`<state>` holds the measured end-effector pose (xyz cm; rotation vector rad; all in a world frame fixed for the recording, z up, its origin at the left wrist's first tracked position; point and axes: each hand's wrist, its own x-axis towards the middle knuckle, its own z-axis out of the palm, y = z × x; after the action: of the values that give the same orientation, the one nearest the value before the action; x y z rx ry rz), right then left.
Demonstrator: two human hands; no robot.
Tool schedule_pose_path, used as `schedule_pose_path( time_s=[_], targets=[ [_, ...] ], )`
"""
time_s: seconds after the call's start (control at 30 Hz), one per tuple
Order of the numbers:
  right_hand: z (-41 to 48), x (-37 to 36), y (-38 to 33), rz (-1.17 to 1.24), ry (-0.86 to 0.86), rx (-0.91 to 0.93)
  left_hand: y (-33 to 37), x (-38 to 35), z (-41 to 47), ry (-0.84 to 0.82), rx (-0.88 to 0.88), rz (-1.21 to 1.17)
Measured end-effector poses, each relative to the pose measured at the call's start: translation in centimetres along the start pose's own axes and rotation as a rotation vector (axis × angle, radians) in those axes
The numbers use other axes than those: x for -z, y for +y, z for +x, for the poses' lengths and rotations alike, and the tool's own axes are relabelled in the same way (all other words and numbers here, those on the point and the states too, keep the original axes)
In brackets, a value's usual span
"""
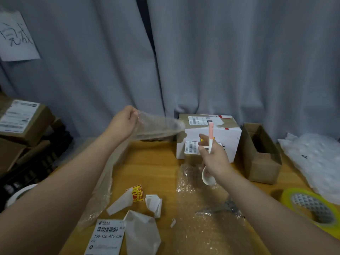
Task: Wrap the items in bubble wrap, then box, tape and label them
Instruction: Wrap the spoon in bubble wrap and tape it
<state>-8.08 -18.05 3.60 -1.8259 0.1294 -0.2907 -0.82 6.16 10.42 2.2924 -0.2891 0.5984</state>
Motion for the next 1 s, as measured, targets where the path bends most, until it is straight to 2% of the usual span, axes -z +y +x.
schedule_pose_path(
  time_s=[0.1, 0.17, 0.27, 0.37, 0.43, 0.53, 0.6, 0.77, 0.83, 0.9, 0.97, 1.0],
  targets=[
    [-0.2, 1.1, -2.0, -0.024, -0.075, 0.158, 2.9, 1.7, 0.2, 0.035, -0.016, -0.243],
    [-0.3, 2.0, -3.8, -0.024, -0.114, 0.219, 4.7, 3.0, -0.1, -0.039, -0.026, -0.478],
    [-0.2, 3.0, -6.0, 0.088, -0.122, 0.142, 6.5, 4.9, 0.0, -0.166, -0.118, -0.582],
    [-0.4, 3.6, -6.4, 0.289, -0.221, 0.017, 7.4, 5.5, 0.2, -0.222, -0.206, -0.499],
    [-0.8, 4.1, -6.0, 0.394, -0.254, -0.013, 7.6, 4.8, -0.4, -0.198, -0.177, -0.442],
    [-1.6, 5.3, -5.2, 0.372, -0.089, 0.004, 6.6, 3.3, -1.5, -0.013, -0.116, -0.18],
    [-1.9, 6.2, -4.9, 0.325, 0.023, 0.032, 5.9, 2.5, -2.2, 0.033, -0.105, -0.011],
    [-2.1, 8.4, -4.4, 0.271, 0.191, 0.076, 6.1, 0.3, -4.3, 0.084, -0.066, 0.075],
    [-2.1, 9.5, -4.0, 0.277, 0.235, 0.088, 5.8, -0.3, -4.8, 0.067, -0.088, 0.055],
    [-2.2, 10.4, -3.7, 0.281, 0.266, 0.107, 5.6, -0.6, -5.0, -0.022, -0.126, 0.028],
    [-2.3, 10.8, -3.6, 0.299, 0.287, 0.14, 5.7, -1.0, -4.8, -0.069, -0.188, 0.096],
    [-2.3, 10.9, -3.7, 0.3, 0.293, 0.156, 5.8, -1.1, -4.5, -0.035, -0.214, 0.166]
  ],
)
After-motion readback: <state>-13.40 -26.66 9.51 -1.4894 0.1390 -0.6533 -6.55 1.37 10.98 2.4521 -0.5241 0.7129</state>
